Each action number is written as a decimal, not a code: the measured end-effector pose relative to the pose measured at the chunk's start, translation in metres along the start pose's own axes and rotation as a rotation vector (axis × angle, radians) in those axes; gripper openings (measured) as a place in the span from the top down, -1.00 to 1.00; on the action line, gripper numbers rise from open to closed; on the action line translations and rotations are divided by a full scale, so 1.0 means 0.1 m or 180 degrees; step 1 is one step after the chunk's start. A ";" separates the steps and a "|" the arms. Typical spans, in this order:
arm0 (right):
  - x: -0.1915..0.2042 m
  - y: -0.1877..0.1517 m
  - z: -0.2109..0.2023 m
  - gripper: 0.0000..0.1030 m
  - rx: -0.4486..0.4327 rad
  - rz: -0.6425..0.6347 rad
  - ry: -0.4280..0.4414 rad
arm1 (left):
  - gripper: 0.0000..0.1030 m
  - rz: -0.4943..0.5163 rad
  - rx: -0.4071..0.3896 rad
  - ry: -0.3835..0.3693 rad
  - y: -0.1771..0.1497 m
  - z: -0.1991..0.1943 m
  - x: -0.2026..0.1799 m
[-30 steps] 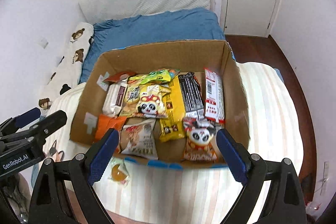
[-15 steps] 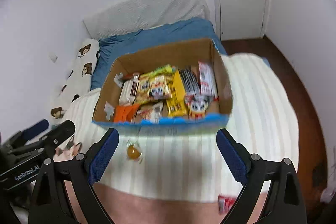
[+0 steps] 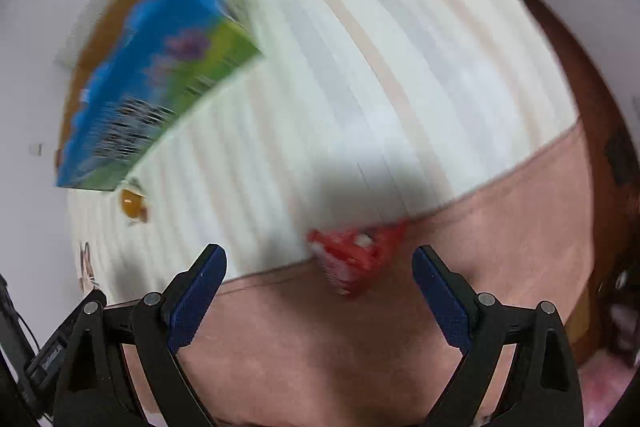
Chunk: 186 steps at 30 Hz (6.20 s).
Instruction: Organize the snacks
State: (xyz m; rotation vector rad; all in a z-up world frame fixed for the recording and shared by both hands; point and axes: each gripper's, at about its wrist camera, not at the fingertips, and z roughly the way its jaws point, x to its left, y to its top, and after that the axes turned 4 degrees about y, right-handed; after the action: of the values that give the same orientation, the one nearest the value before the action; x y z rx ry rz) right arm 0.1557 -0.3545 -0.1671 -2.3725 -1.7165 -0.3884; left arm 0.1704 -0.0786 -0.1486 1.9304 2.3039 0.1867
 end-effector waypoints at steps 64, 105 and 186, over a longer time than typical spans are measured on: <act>0.53 -0.75 0.70 -0.43 0.0569 -0.0492 0.0502 | -0.12 -0.0394 0.0696 -0.0362 -0.39 1.11 -0.10; 1.13 -0.44 -0.19 0.22 -0.0134 -0.1090 0.0863 | 0.26 -0.0069 -0.0080 -0.0686 0.07 -0.52 -0.13; 1.83 -0.52 -2.22 -1.00 -0.1576 -0.1897 -0.0021 | -1.00 0.0190 -0.1508 0.0034 0.24 -2.03 -0.18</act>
State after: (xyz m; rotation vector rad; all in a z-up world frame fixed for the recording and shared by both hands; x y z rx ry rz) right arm 0.1376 -0.2405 0.1013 -2.0669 -2.5581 -0.9917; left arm 0.1606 -0.0944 0.0560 1.7498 1.9732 0.6808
